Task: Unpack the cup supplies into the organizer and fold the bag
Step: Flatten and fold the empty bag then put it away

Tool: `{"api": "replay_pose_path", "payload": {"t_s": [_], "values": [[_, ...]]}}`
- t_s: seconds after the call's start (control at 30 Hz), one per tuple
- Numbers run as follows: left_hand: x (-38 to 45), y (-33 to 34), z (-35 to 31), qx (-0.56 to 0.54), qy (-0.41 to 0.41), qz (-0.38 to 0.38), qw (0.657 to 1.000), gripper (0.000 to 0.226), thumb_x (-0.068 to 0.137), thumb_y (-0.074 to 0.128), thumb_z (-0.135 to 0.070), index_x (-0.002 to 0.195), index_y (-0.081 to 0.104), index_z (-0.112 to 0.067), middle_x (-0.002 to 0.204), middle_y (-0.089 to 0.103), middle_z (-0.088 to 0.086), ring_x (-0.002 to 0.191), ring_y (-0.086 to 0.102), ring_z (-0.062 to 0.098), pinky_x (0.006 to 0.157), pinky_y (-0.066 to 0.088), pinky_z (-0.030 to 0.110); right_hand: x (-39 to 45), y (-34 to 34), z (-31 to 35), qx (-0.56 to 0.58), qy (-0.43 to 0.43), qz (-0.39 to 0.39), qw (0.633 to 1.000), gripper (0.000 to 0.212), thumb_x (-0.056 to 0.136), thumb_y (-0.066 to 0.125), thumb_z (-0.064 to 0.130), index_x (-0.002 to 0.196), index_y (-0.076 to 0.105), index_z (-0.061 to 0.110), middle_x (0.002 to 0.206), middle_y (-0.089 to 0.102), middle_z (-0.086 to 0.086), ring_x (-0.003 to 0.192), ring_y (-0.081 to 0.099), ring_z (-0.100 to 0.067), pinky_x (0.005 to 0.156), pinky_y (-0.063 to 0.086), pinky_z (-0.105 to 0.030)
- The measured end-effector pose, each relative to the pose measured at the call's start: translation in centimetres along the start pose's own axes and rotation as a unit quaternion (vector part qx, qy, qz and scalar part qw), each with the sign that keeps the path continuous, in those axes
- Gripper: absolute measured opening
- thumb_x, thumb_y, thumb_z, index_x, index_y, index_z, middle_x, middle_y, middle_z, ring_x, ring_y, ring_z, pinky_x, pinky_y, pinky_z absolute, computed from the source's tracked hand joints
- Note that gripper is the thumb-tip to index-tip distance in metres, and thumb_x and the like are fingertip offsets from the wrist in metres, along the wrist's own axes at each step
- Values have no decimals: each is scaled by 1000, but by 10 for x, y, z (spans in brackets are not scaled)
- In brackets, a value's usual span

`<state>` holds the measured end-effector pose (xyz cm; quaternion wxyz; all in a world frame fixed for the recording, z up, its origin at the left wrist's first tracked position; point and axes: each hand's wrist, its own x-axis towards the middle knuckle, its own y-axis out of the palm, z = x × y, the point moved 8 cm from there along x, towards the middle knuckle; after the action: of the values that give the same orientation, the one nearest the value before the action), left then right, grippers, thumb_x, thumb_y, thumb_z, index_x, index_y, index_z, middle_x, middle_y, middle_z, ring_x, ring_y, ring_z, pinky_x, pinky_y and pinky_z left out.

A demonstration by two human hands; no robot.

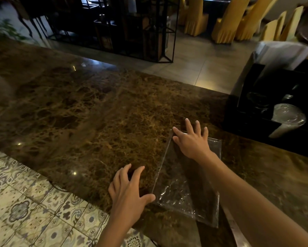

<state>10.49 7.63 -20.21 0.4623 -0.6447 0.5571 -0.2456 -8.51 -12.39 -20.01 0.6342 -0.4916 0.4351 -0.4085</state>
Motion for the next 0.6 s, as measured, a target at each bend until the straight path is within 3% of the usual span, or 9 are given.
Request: {"api": "replay_pose_path", "payload": {"t_s": [0.07, 0.13, 0.2, 0.3, 0.37, 0.5, 0.6], "values": [[4, -1, -1, -3, 9, 9, 1000, 91, 74, 73, -61, 149, 23, -48, 160, 7, -8, 148, -1, 20, 118, 10, 52, 1, -9, -5, 38, 3, -3, 999, 48, 104, 25, 52, 150, 34, 41, 170, 2, -5, 153, -4, -41, 117, -2, -65], [11, -4, -8, -23, 32, 0, 999, 83, 77, 71, -60, 147, 29, -47, 159, 13, -8, 147, 2, 17, 119, 9, 50, -5, -27, -26, 90, 50, -63, 993, 42, 105, 36, 41, 143, 49, 29, 165, 23, -10, 150, 18, -40, 117, 12, -63], [23, -7, -25, -51, 75, -17, 996, 67, 85, 68, -53, 144, 38, -42, 156, 23, -8, 144, 9, 12, 119, 13, 46, -17, -43, -61, 111, 126, -130, 977, 31, 101, 49, 28, 129, 60, 19, 147, 47, -15, 133, 44, -41, 108, 34, -60], [55, -12, -54, -126, 94, -38, 987, 46, 94, 63, -33, 138, 51, -31, 144, 47, -5, 136, 31, 12, 110, 31, 36, -32, -51, -104, 180, 209, -147, 950, 14, 96, 51, 14, 102, 62, 10, 110, 63, -16, 93, 60, -31, 82, 53, -48], [84, -12, -76, -178, 70, -21, 981, 41, 95, 62, -24, 136, 54, -25, 134, 58, -2, 127, 48, 16, 101, 43, 33, -40, -52, -123, 232, 242, -148, 930, 15, 96, 52, 14, 99, 64, 6, 93, 66, -12, 76, 61, -24, 67, 53, -39], [138, -15, -107, -220, 16, 7, 975, 40, 92, 69, -17, 130, 58, -15, 116, 67, 5, 109, 62, 19, 85, 51, 28, -47, -41, -141, 346, 264, -73, 898, 25, 94, 66, 26, 85, 65, 4, 78, 68, -15, 70, 67, -29, 63, 57, -41], [158, -15, -113, -209, -10, 36, 977, 44, 89, 74, -19, 129, 59, -11, 119, 66, 10, 107, 64, 22, 90, 55, 32, -49, -34, -141, 416, 244, -56, 874, 22, 89, 74, 17, 104, 59, 11, 78, 67, -11, 52, 55, -14, 40, 44, -23]]}}
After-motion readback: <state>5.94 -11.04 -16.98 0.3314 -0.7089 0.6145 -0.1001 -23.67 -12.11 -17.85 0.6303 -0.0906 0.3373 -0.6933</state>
